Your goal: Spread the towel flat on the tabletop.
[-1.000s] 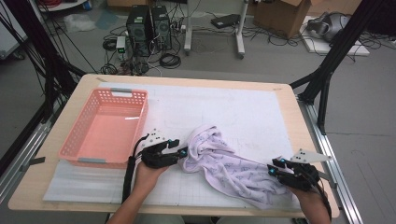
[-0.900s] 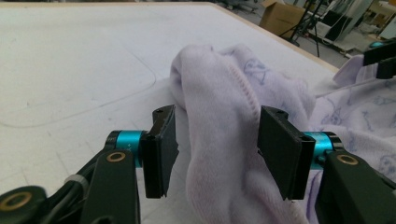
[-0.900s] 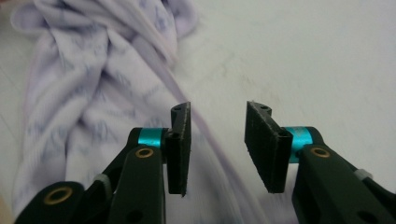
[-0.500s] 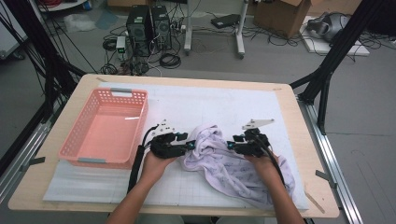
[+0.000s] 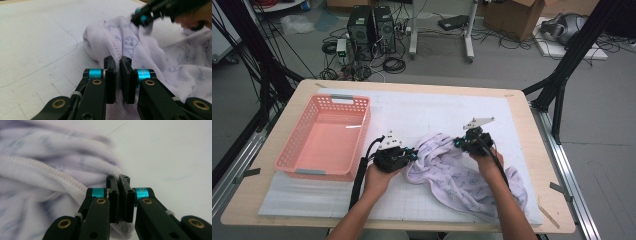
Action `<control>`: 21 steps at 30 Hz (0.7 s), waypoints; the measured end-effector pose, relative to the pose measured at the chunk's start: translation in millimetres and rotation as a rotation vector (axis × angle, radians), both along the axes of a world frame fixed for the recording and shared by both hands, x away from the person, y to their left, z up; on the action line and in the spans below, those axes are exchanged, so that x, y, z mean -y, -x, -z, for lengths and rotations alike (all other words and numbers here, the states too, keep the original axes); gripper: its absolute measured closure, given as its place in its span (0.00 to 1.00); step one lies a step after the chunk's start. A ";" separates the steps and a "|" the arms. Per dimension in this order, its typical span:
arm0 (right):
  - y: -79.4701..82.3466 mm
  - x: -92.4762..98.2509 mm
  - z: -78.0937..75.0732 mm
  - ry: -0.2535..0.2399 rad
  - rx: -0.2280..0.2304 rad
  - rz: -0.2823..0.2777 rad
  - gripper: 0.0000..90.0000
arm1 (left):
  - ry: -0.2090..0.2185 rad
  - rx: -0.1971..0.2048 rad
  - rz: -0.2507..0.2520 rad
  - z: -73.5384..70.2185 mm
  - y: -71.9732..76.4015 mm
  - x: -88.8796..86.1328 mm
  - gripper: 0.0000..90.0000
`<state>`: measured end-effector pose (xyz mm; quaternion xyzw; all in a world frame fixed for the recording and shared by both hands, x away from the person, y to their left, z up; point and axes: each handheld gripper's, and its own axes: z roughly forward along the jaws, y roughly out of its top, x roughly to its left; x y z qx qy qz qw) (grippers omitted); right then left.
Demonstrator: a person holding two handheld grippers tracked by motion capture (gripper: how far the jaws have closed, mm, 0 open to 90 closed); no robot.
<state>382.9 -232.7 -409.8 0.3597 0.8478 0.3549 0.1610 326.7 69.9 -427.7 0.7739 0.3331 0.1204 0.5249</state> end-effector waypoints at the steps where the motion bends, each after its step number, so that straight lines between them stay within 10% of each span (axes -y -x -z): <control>1: -6.6 2.3 -9.3 0.039 0.047 0.026 0.97 | 0.002 -0.001 -0.006 0.2 -0.2 0.1 0.93; 11: -53.6 10.4 -48.3 0.168 0.316 0.250 0.97 | -0.008 -0.010 -0.036 8.2 -6.6 3.5 0.94; 16: -61.2 23.2 -38.5 0.037 0.200 0.288 0.71 | -0.025 -0.025 -0.047 9.0 -8.1 0.3 0.74; 21: -42.3 42.0 -45.6 -0.075 0.195 0.276 0.68 | 0.026 -0.011 -0.096 5.3 -9.0 -3.0 0.58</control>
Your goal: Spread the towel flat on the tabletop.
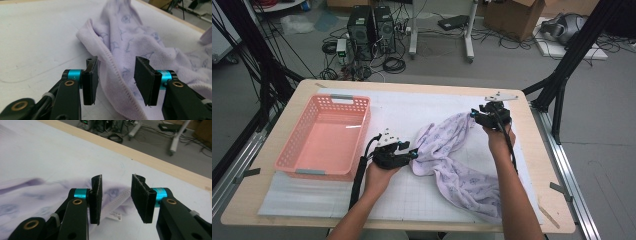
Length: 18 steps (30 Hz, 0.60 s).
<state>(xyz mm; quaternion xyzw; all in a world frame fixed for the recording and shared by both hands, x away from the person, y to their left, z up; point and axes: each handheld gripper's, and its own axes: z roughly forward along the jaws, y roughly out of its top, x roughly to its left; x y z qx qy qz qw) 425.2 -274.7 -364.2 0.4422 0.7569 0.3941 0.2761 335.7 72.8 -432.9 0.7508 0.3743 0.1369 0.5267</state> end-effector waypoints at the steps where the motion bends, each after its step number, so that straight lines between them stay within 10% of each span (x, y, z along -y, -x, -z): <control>1: 3.2 2.5 -0.5 -0.016 -0.007 -0.019 0.68 | 0.009 -0.014 -0.007 1.3 -1.3 1.1 0.57; 9: 36.2 6.0 27.4 -0.007 -0.146 -0.148 0.66 | -0.032 -0.106 0.008 14.8 -6.7 21.9 0.52; 13: 41.3 -14.6 42.4 -0.027 -0.270 -0.231 0.64 | -0.101 -0.104 0.021 17.3 -7.0 26.7 0.88; 18: 46.3 -48.4 50.7 -0.004 -0.296 -0.299 0.64 | -0.117 -0.060 -0.088 12.2 -11.9 9.5 0.93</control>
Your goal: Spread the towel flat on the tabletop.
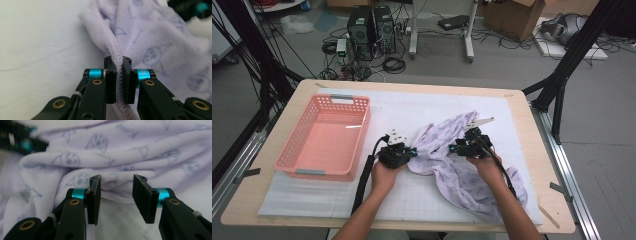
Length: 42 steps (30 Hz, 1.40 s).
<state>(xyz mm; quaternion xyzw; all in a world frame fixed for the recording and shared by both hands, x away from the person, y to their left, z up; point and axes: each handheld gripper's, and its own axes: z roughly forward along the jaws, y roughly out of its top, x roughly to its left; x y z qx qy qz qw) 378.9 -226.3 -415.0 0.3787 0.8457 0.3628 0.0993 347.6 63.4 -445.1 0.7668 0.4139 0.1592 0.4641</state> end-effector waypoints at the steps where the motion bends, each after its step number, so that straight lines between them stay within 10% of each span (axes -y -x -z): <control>1: 0.0 -3.2 2.2 -0.003 -0.015 -0.002 0.64 | 0.003 0.018 -0.029 -2.1 -1.6 -7.0 0.93; 7: 2.1 -24.6 20.5 0.020 -0.056 -0.039 0.59 | 0.021 0.036 -0.082 -4.2 -5.8 -22.3 0.93; 10: 4.3 -25.2 17.4 0.088 -0.017 -0.105 0.91 | 0.030 0.031 -0.080 -3.4 -6.1 -23.0 0.92; 13: 2.9 -19.8 13.3 0.159 0.028 -0.125 0.95 | 0.029 0.037 -0.064 -2.3 -5.2 -22.2 0.90; 21: -27.8 53.1 2.9 0.245 0.137 0.200 0.96 | 0.035 0.020 -0.033 1.8 -4.5 -14.6 0.91; 26: -36.4 96.6 -6.8 0.268 0.189 0.425 0.96 | 0.066 0.007 -0.032 1.8 -4.0 -10.5 0.73; 30: -36.2 115.1 -7.4 0.186 0.161 0.510 0.94 | 0.073 -0.004 -0.001 0.0 1.0 -9.0 0.54; 42: 7.4 105.9 -25.5 -0.013 0.205 0.328 0.65 | 0.099 0.020 0.224 -8.3 25.1 29.3 0.43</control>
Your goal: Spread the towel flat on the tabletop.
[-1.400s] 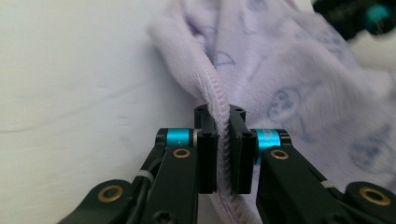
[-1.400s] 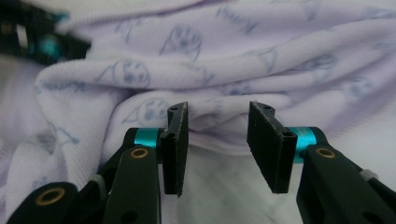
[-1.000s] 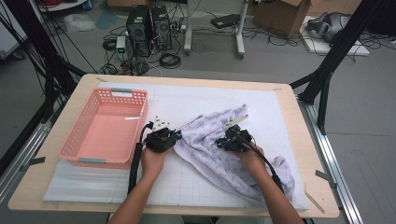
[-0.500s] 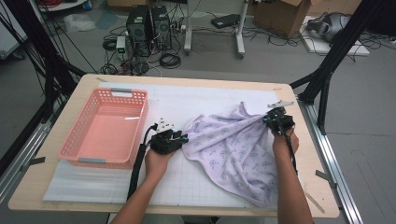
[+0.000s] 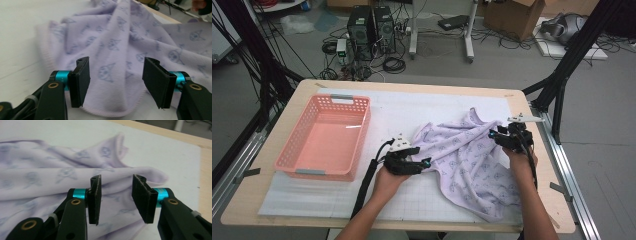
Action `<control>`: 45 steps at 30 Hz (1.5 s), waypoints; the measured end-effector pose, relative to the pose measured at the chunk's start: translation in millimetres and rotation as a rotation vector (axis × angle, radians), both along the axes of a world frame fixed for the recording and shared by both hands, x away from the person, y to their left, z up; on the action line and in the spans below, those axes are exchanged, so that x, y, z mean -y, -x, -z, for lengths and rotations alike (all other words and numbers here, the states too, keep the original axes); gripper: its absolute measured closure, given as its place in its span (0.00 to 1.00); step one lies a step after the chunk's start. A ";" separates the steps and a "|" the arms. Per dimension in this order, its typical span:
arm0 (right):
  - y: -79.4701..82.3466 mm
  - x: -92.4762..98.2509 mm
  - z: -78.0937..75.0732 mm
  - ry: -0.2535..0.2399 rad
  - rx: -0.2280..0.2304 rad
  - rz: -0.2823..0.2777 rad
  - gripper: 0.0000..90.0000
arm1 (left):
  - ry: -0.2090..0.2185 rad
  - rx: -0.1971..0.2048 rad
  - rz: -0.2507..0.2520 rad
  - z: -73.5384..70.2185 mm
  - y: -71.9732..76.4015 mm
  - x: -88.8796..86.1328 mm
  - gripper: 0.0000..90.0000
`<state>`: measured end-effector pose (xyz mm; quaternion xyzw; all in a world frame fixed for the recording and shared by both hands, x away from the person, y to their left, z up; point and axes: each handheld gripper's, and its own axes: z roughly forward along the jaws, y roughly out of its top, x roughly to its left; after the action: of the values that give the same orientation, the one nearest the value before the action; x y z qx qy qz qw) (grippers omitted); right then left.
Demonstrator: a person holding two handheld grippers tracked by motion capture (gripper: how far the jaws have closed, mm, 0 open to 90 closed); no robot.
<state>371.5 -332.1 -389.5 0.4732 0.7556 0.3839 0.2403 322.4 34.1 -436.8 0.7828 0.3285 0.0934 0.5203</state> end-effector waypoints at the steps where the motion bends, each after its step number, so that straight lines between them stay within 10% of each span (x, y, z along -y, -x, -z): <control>1: 6.0 -0.3 -0.6 -0.004 0.006 -0.017 0.63 | -0.014 -0.002 0.018 1.6 0.5 5.7 0.43; 9: 39.4 12.2 12.0 -0.032 0.002 -0.034 0.59 | -0.139 -0.019 0.097 11.7 7.4 52.3 0.40; 13: 44.5 18.8 20.2 -0.052 -0.005 -0.023 0.59 | -0.255 0.062 0.093 11.9 17.0 70.9 0.38; 17: 45.6 19.8 24.0 -0.061 -0.013 -0.019 0.59 | -0.365 0.172 0.095 9.4 20.1 70.0 0.79; 26: 46.5 18.7 22.9 -0.076 -0.006 -0.033 0.59 | -0.216 0.059 -0.123 2.4 -18.7 5.4 0.92; 36: 48.2 17.2 23.0 -0.089 -0.006 -0.049 0.59 | -0.150 0.061 -0.432 -7.5 -54.8 -56.8 0.91; 40: 47.5 19.3 24.8 -0.090 -0.017 -0.050 0.59 | -0.074 0.028 -0.362 -8.4 -44.3 -54.9 0.59; 45: 47.1 19.1 25.0 -0.094 -0.019 -0.045 0.58 | -0.045 0.074 -0.231 -12.3 -21.0 -37.8 0.50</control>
<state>324.3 -351.2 -414.5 0.4705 0.7494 0.4199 0.2020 343.4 71.9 -424.5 0.7472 0.3948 0.1886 0.5003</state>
